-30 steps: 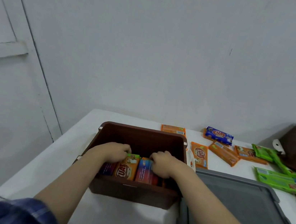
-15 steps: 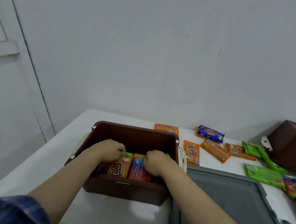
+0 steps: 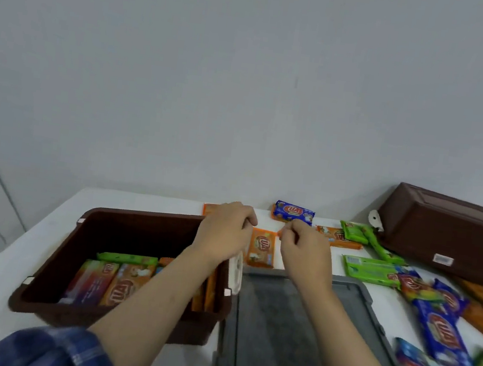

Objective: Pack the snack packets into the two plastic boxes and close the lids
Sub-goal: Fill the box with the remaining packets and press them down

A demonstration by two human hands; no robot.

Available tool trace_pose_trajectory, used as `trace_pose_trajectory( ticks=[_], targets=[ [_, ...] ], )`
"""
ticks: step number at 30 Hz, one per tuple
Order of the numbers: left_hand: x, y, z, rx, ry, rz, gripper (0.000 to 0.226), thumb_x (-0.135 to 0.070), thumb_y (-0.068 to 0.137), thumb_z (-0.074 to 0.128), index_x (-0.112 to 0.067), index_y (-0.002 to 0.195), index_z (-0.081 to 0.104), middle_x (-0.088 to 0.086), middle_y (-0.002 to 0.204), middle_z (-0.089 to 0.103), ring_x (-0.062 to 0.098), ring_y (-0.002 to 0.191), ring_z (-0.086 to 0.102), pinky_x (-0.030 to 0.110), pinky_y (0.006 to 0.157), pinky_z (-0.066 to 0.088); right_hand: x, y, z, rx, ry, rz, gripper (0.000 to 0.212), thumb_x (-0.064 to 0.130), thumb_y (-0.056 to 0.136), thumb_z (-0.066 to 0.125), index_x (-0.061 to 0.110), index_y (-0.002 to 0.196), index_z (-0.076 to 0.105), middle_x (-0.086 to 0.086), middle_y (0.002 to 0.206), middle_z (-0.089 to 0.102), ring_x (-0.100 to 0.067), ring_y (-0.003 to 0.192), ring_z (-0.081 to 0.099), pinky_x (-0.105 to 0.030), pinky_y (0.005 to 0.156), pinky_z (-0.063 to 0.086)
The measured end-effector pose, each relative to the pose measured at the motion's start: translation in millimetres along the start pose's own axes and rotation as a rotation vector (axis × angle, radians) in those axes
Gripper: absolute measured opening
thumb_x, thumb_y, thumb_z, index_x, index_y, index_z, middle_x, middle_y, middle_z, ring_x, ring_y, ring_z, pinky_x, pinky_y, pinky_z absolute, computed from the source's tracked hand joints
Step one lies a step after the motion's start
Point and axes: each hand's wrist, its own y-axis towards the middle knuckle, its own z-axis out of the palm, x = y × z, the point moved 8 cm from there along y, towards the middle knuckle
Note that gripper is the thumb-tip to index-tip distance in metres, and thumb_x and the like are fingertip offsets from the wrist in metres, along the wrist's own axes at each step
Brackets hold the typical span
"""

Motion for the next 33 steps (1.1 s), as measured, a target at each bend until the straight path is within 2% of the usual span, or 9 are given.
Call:
trace_pose_trajectory(
  ticks=[3, 6, 9, 12, 18, 21, 26, 29, 33],
  targets=[
    [-22, 27, 29, 0.005, -0.009, -0.064, 0.026, -0.015, 0.091, 0.043, -0.023, 0.098, 0.067, -0.005, 0.106, 0.064, 0.012, 0.095, 0.056, 0.033, 0.082, 0.05, -49, 27, -10, 0.044, -0.091, 0.02, 0.019, 0.016, 0.09, 0.049, 0.017, 0.074, 0.059, 0.001, 0.072, 0.061, -0.019, 0.069, 0.053, -0.031, 0.054, 0.036],
    [-24, 51, 69, 0.102, -0.071, -0.208, 0.023, -0.021, 0.093, 0.046, -0.025, 0.108, 0.063, -0.002, 0.115, 0.061, 0.01, 0.093, 0.056, 0.027, 0.076, 0.05, -100, 54, 11, 0.259, -0.279, 0.017, 0.017, 0.023, 0.091, 0.052, 0.014, 0.091, 0.066, -0.006, 0.095, 0.067, -0.024, 0.09, 0.058, -0.035, 0.074, 0.046],
    [-4, 63, 120, 0.267, 0.079, -0.416, 0.039, -0.028, 0.095, 0.044, -0.021, 0.133, 0.048, 0.007, 0.134, 0.049, 0.024, 0.116, 0.051, 0.036, 0.094, 0.048, -132, 73, 37, 0.404, -0.363, -0.024, 0.028, 0.031, 0.096, 0.047, 0.014, 0.11, 0.064, -0.008, 0.117, 0.059, -0.027, 0.11, 0.051, -0.036, 0.091, 0.04],
    [19, 59, 158, 0.383, 0.324, -0.544, 0.05, -0.038, 0.095, 0.044, -0.017, 0.14, 0.037, 0.014, 0.144, 0.036, 0.031, 0.129, 0.037, 0.04, 0.103, 0.039, -146, 84, 57, 0.462, -0.447, -0.069, 0.035, 0.035, 0.097, 0.044, 0.017, 0.124, 0.059, -0.011, 0.133, 0.05, -0.03, 0.121, 0.043, -0.04, 0.102, 0.037],
    [43, 50, 180, 0.316, 0.421, -0.661, 0.089, -0.058, 0.083, 0.058, -0.015, 0.148, 0.016, 0.018, 0.147, 0.028, 0.036, 0.133, 0.03, 0.044, 0.103, 0.036, -173, 86, 82, 0.626, -0.521, -0.058, 0.059, 0.048, 0.091, 0.056, 0.018, 0.139, 0.04, -0.016, 0.145, 0.041, -0.039, 0.139, 0.026, -0.049, 0.111, 0.031],
    [45, 47, 177, 0.285, 0.376, -0.626, 0.084, -0.052, 0.086, 0.058, -0.016, 0.149, 0.015, 0.016, 0.145, 0.032, 0.036, 0.131, 0.035, 0.045, 0.103, 0.039, -166, 88, 79, 0.549, -0.558, -0.124, 0.058, 0.049, 0.087, 0.06, 0.017, 0.133, 0.043, -0.015, 0.139, 0.046, -0.037, 0.133, 0.034, -0.049, 0.109, 0.032],
    [18, 49, 149, 0.058, 0.133, -0.512, 0.053, -0.041, 0.095, 0.046, -0.017, 0.139, 0.029, 0.011, 0.126, 0.051, 0.027, 0.11, 0.053, 0.042, 0.089, 0.05, -152, 78, 60, 0.438, -0.178, 0.101, 0.048, 0.045, 0.09, 0.057, 0.012, 0.122, 0.044, -0.015, 0.124, 0.056, -0.037, 0.12, 0.046, -0.043, 0.101, 0.038],
    [-7, 41, 125, -0.111, -0.226, -0.452, 0.042, -0.034, 0.097, 0.04, -0.019, 0.137, 0.034, 0.0, 0.117, 0.056, 0.015, 0.099, 0.056, 0.038, 0.084, 0.049, -141, 57, 41, 0.33, 0.273, 0.303, 0.03, 0.038, 0.095, 0.05, 0.016, 0.115, 0.043, -0.009, 0.106, 0.062, -0.025, 0.094, 0.058, -0.036, 0.078, 0.048],
    [-29, 20, 83, -0.267, -0.494, -0.414, 0.034, -0.033, 0.099, 0.035, -0.021, 0.131, 0.037, -0.003, 0.094, 0.056, 0.015, 0.081, 0.055, 0.035, 0.069, 0.046, -96, 29, 17, 0.19, 0.657, 0.304, 0.024, 0.029, 0.104, 0.032, 0.019, 0.121, 0.045, 0.007, 0.093, 0.056, -0.015, 0.085, 0.059, -0.037, 0.073, 0.057]
  ],
)
